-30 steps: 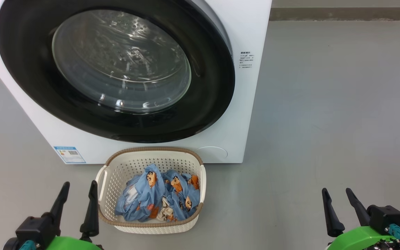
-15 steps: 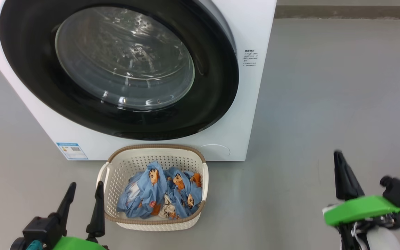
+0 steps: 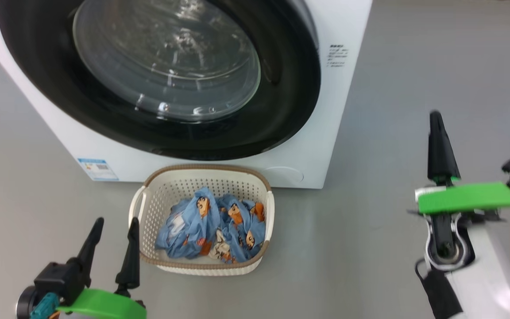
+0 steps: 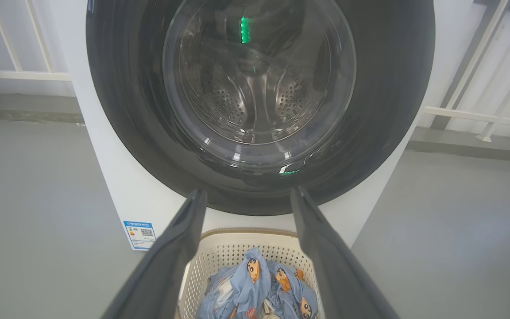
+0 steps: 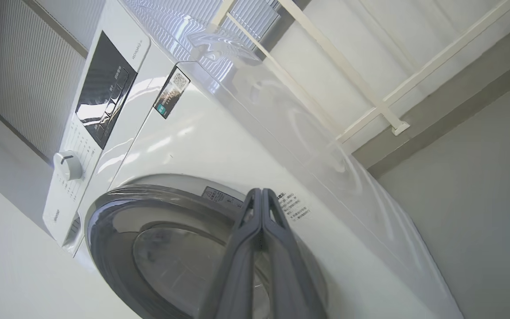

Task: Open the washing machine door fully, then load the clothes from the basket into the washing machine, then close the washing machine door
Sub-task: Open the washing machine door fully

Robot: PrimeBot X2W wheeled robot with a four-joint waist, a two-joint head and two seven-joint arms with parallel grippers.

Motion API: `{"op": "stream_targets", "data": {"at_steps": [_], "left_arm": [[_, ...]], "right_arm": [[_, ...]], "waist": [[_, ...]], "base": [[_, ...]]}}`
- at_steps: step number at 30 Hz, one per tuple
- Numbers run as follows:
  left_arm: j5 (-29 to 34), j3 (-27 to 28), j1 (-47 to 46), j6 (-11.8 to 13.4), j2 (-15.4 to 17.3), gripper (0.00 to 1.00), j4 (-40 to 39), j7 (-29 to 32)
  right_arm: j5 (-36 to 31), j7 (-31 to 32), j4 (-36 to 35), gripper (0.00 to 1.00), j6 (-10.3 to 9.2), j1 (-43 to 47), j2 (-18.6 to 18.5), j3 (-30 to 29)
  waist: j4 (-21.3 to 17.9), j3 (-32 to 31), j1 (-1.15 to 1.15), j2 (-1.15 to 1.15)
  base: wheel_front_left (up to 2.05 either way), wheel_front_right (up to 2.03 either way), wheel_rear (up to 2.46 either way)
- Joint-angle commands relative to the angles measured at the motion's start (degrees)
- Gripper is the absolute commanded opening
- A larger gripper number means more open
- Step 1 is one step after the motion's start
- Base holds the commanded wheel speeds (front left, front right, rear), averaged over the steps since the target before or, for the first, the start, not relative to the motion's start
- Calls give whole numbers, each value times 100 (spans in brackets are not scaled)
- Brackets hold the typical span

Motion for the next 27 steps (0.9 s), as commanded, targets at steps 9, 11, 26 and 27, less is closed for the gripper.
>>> {"op": "stream_targets", "data": {"at_steps": [9, 11, 26, 27], "left_arm": [[-129, 47, -457, -9, 142, 100, -166, -37], [-148, 18, -522, -9, 144, 100, -174, -37], [-186, -280, -1034, -9, 137, 100, -192, -37], [-185, -293, -1059, -9, 134, 100, -198, -37]], "right_arm": [[2122, 27, 78, 0, 9, -1127, -410, 621], [2597, 156, 95, 0, 9, -1348, -560, 673], [4175, 2276, 783, 0, 9, -2627, -1385, 863], [4251, 2430, 848, 0, 9, -2701, -1409, 850]], "waist": [[290, 430, 0, 0], [334, 517, 0, 0], [723, 1186, 0, 0], [747, 1224, 0, 0]], "base": [[0, 0, 0], [0, 0, 0], [0, 0, 0], [0, 0, 0]]}}
